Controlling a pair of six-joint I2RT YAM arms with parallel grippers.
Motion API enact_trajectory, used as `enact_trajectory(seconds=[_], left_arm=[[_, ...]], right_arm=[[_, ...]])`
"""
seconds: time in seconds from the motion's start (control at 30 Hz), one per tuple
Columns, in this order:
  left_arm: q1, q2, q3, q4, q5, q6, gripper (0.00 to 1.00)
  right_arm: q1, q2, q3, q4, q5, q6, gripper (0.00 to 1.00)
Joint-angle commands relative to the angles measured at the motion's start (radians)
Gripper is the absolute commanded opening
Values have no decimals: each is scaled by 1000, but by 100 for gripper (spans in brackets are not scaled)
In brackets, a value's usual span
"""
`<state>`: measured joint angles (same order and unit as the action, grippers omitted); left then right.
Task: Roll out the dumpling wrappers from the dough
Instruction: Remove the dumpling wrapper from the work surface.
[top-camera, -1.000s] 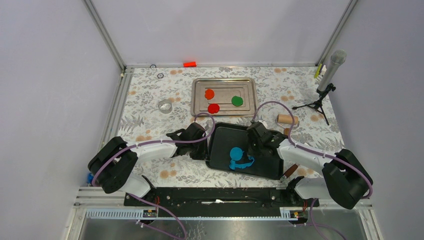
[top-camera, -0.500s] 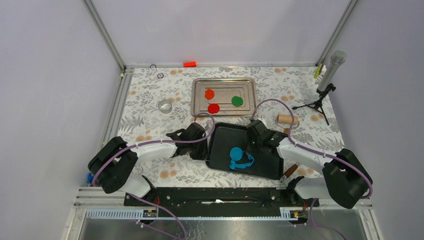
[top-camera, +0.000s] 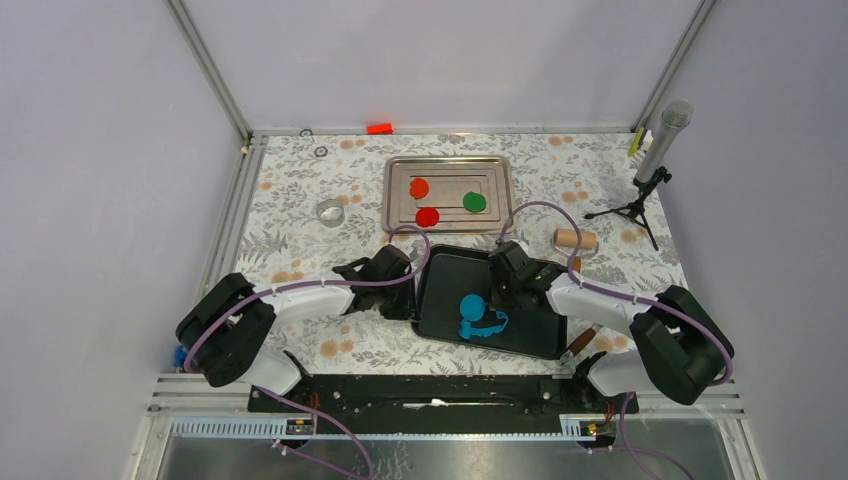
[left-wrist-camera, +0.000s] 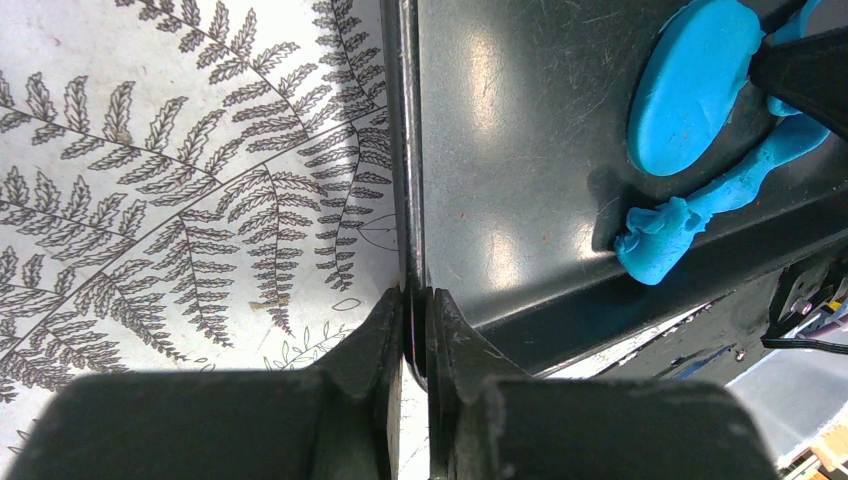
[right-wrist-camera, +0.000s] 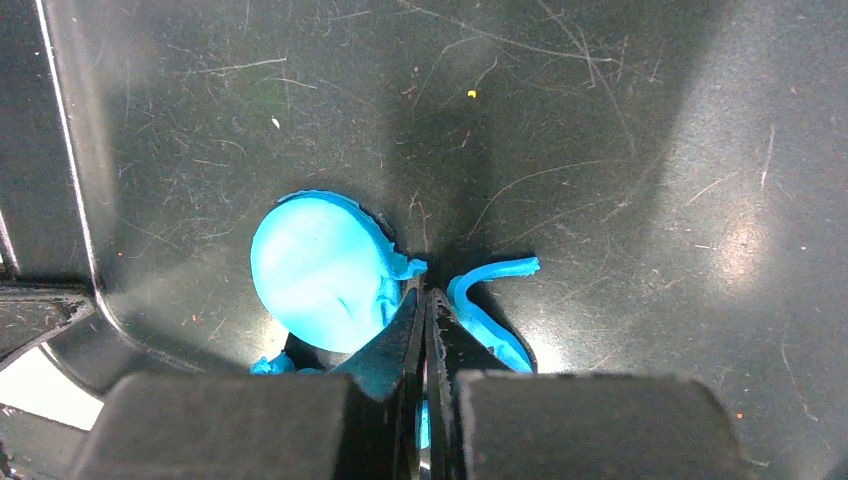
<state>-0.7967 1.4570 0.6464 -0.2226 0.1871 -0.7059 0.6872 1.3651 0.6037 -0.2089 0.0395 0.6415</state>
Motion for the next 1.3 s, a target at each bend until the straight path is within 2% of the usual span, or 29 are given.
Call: enact_trajectory(seconds=[0.0,1.27], left_arm=[[-9,54,-39,-109,-30,59,0],[-8,52,-38,-115,-32,61,0]], right_arm=[[-2,13,1,22,11,-5,0],[-3,99,77,17,107,-8,0]])
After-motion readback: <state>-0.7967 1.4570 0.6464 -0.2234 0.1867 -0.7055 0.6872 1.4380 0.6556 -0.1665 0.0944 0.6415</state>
